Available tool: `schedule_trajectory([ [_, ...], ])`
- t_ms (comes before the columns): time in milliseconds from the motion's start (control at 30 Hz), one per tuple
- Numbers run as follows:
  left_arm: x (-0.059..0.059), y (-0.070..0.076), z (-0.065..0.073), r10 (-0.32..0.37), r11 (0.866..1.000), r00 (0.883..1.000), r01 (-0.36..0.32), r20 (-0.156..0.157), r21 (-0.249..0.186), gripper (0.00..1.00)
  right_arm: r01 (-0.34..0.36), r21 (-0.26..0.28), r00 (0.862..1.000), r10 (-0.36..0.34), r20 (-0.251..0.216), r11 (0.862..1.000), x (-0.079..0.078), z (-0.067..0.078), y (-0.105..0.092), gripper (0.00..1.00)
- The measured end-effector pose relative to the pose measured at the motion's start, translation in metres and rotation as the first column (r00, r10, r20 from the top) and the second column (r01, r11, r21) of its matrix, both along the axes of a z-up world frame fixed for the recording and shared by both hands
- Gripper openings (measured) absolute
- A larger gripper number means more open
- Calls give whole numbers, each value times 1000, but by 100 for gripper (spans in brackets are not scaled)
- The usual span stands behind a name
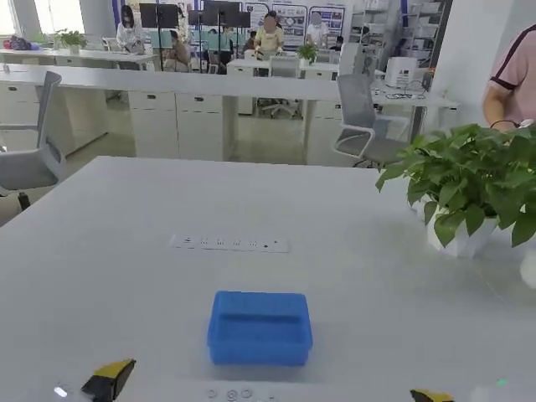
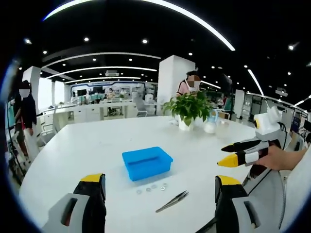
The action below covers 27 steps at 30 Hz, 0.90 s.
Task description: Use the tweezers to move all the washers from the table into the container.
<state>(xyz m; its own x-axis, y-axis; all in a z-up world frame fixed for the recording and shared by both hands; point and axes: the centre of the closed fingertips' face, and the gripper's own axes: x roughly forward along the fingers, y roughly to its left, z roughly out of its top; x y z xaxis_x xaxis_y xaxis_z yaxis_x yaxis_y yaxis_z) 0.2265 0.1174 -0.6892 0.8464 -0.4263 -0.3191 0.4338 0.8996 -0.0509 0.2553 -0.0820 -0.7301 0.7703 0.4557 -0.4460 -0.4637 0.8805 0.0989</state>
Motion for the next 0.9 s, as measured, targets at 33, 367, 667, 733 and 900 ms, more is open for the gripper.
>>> schedule_trajectory([
  [33, 1, 2, -3, 12, 1000, 1000, -12, -12, -13, 96, 7, -5, 1000, -7, 5, 1000, 1, 0, -1, 72],
  [367, -1, 8, -11, 23, 999, 999, -25, -44, -40, 92, 6, -2, 1000, -6, -7, 1000, 1, -1, -2, 72],
  [667, 1, 16, -25, 33, 999, 996, -34, -80, -8, 92, 1, -6, 1000, -1, -22, 1000, 3, -5, -3, 74],
  [733, 2, 18, -29, 35, 999, 995, -35, -89, 1, 92, 2, -9, 1000, -2, -25, 1000, 4, -6, -3, 75],
  [900, 4, 20, -35, 13, 999, 994, -9, -110, 41, 87, -6, -19, 999, 5, -48, 1000, 0, -10, 1, 74],
])
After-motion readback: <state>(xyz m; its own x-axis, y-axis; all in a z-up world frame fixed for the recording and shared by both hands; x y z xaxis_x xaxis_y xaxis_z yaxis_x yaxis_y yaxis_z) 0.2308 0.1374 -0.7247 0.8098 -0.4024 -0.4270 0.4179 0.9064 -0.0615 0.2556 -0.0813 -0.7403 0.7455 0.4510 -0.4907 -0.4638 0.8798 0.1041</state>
